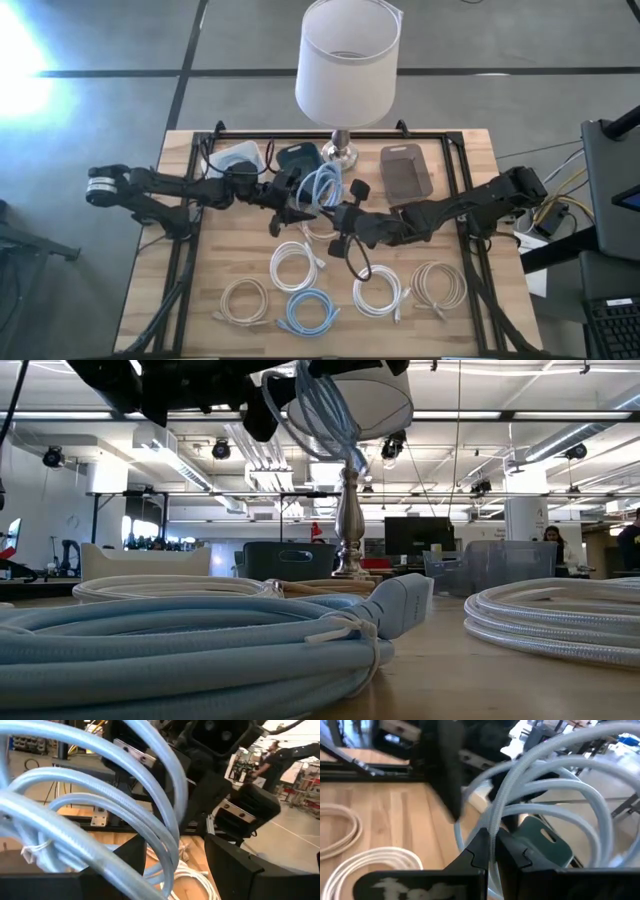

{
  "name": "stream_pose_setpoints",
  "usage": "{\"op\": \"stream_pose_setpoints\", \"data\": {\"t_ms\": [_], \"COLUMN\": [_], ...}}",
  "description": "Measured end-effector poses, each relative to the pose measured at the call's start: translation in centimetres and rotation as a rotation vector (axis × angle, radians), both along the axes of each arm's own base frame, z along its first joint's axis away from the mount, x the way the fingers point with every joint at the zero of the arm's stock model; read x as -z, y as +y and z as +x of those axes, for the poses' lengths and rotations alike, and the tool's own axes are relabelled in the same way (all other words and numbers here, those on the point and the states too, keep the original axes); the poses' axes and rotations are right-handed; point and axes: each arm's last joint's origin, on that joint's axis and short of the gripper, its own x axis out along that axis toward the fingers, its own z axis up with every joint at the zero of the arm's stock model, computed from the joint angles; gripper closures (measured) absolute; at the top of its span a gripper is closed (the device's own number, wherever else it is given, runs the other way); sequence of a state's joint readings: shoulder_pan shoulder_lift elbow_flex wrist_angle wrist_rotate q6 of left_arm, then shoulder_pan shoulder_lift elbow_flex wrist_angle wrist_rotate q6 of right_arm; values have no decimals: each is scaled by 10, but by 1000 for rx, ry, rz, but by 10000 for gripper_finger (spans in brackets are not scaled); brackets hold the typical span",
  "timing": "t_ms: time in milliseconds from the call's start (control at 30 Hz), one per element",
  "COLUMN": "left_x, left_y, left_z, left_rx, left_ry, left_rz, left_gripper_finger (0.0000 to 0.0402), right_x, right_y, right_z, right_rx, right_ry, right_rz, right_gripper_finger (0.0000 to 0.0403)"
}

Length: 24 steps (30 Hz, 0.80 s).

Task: Pick & Place USB Port
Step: Put the right blue charger cable into the white bin

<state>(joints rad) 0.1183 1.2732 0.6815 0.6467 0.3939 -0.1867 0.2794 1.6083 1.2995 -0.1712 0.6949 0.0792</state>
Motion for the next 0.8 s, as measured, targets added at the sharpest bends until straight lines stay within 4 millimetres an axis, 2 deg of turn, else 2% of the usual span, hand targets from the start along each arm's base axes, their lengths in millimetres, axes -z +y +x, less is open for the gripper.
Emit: {"op": "stream_pose_setpoints", "data": {"t_ms": [200,467,700,800], "left_x": [-6,-10,-13,-11], "left_y": [-7,-4,-3,-3], "left_z": [0,1,2,3], "left_rx": [36,-95,-105,-127], "left_ry": [-74,-93,-98,-71], "left_rz": [45,29,14,-8], "left_gripper_finger": [197,197,198,214], "right_x": [-2,-1,11,13], "right_y": [-1,-1,0,0], "right_z": [0,0,7,7], "right_rx": [3,-50,-65,-68], "right_ry": [-21,5,51,67], "right_rz": [41,39,-4,-8], "right_gripper_finger": [390,390,390,383]}}
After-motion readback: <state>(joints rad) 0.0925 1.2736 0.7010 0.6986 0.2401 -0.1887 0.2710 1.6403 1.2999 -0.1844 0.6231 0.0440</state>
